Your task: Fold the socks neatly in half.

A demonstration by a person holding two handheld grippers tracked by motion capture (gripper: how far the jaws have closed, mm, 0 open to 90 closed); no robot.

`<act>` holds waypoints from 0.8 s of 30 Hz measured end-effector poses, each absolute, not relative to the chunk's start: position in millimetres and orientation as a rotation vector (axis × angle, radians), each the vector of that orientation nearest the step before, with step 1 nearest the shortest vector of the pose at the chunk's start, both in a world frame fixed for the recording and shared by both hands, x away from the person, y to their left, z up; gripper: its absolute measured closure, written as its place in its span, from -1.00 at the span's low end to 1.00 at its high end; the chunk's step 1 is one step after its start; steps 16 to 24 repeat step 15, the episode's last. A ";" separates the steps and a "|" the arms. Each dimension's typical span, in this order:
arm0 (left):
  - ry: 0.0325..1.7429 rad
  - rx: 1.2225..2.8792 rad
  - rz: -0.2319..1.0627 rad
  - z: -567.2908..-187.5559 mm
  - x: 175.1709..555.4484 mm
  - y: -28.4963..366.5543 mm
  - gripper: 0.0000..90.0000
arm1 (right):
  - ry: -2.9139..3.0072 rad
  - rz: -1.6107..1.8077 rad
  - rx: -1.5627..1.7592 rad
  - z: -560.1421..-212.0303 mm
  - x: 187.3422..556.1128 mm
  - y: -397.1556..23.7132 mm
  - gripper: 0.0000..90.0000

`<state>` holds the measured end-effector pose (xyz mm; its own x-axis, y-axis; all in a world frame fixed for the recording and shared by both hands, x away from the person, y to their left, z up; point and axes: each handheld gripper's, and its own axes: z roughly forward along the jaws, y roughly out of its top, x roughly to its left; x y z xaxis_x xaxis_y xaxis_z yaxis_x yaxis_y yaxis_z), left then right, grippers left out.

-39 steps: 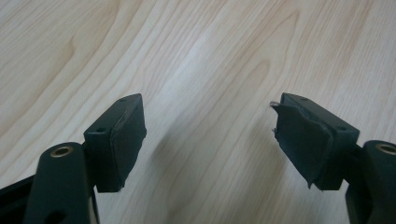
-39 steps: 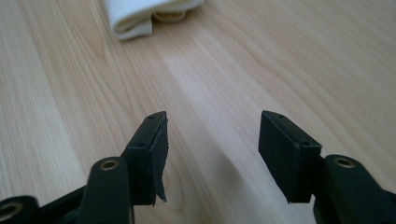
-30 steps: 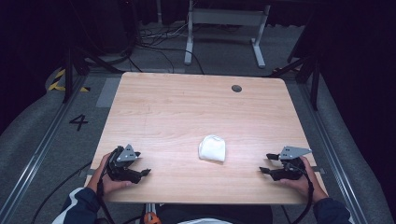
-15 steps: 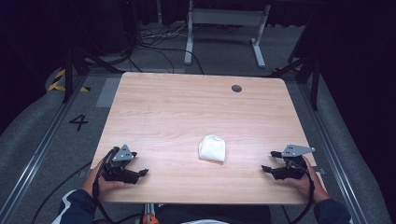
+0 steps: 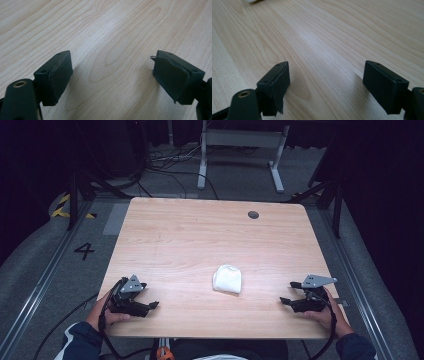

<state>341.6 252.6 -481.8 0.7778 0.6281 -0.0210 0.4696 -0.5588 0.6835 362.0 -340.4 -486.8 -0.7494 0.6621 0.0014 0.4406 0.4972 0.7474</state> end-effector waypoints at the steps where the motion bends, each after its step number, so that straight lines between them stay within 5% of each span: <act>1: 0.811 2.268 0.293 -481.9 341.7 252.6 -0.64 | 2.459 1.104 0.932 -486.8 362.0 -340.4 -0.50; 24: 0.805 2.273 0.298 -481.7 342.4 252.8 -0.66 | 2.456 1.103 0.938 -486.7 362.1 -340.2 -0.50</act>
